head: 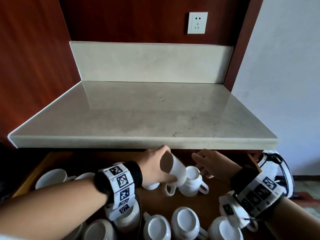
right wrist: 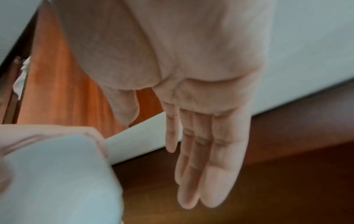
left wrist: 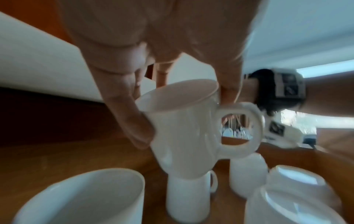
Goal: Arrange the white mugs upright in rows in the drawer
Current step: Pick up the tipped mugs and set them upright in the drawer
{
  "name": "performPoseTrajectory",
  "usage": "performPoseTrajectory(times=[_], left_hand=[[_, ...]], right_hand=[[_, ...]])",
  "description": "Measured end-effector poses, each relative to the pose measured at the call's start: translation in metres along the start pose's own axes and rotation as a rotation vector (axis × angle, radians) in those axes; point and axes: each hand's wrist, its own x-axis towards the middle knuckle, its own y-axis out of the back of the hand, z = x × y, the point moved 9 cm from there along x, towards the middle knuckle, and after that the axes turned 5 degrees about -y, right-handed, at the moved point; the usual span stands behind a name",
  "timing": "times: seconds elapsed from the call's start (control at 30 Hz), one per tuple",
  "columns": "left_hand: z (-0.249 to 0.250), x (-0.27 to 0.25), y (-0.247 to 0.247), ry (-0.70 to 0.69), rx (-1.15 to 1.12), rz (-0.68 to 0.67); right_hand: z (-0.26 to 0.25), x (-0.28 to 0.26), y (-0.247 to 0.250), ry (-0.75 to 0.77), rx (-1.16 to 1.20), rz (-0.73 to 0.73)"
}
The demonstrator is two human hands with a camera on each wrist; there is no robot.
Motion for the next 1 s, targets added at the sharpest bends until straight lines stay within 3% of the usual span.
performPoseTrajectory(times=[0.07,0.13,0.4,0.53,0.73,1.0], left_hand=[[-0.006,0.002,-0.023,0.045,0.176,-0.098],[-0.013,0.003,-0.043,0.077,0.255,-0.172],[-0.006,0.009,-0.078,0.122,0.391,-0.308],[0.003,0.013,-0.088,0.077,0.502,-0.366],[0.001,0.012,-0.104,0.074,0.582,-0.466],[-0.001,0.015,-0.105,0.006,0.711,-0.493]], right_hand=[[0.002,0.008,0.011,0.063,-0.278,0.1],[0.005,0.015,0.008,0.076,-0.45,0.111],[0.026,0.057,-0.057,0.102,-0.816,-0.14],[0.03,0.069,-0.075,0.097,-0.968,-0.247],[0.026,0.073,-0.079,0.124,-1.034,-0.228],[0.005,0.048,-0.033,0.14,-0.828,0.009]])
